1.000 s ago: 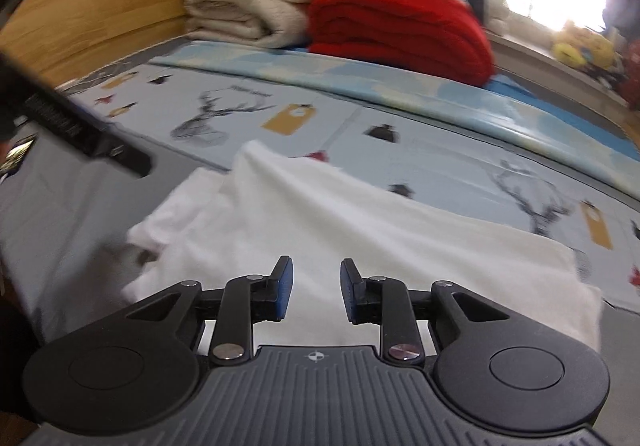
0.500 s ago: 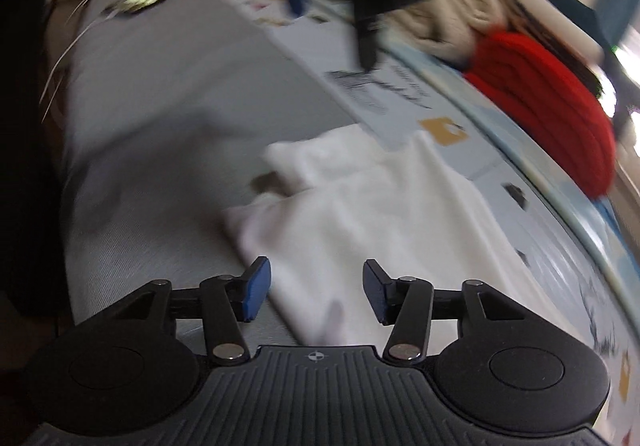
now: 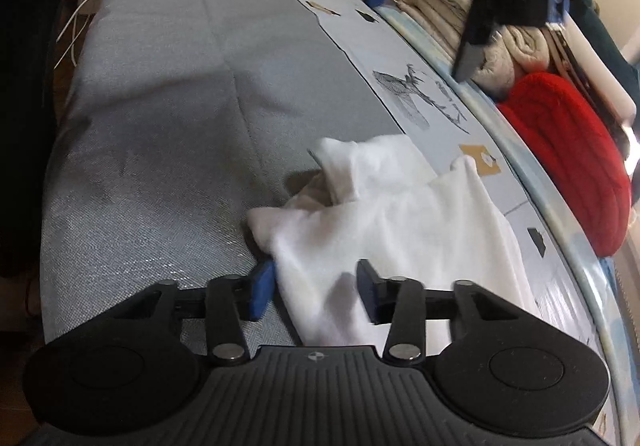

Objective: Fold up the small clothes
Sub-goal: 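Grasp the shirt edge with the left tool while the right tool grasps beside it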

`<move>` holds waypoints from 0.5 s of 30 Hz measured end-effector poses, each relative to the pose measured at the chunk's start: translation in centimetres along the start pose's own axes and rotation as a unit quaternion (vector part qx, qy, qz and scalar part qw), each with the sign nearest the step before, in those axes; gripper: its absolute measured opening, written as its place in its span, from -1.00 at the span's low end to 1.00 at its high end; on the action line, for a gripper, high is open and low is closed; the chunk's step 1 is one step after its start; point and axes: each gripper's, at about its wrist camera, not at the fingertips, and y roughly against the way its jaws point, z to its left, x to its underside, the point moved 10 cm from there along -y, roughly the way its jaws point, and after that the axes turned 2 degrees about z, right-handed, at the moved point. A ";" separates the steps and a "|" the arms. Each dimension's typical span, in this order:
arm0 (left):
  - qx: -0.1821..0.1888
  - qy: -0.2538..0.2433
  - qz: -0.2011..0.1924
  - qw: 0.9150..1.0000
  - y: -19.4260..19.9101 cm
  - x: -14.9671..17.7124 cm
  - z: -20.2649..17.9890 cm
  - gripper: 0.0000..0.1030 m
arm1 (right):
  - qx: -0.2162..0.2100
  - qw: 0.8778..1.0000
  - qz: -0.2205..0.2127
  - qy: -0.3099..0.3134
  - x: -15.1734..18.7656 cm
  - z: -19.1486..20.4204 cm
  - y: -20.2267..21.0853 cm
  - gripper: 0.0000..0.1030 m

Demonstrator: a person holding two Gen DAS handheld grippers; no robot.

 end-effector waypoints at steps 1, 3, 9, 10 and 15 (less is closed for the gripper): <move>0.002 0.006 0.006 1.000 -0.3 -0.1 0.0 0.73 | 0.002 1.000 -0.002 0.007 0.0 0.2 0.0 -0.29; 0.009 0.022 0.018 1.000 -0.9 -0.2 0.1 0.73 | 0.005 1.000 -0.006 0.025 -0.1 0.5 0.2 -0.35; 0.040 0.083 0.057 0.994 -3.4 -0.4 0.2 0.73 | -0.002 0.999 -0.017 0.046 -0.6 1.0 0.3 -0.32; 0.047 0.093 0.066 0.992 -3.8 -0.3 0.1 0.73 | 0.000 0.998 -0.019 0.052 -0.6 1.1 0.2 -0.31; 0.096 0.151 0.108 0.978 -6.3 0.0 -0.6 0.73 | -0.013 0.998 -0.027 0.051 -1.2 1.3 0.0 -0.75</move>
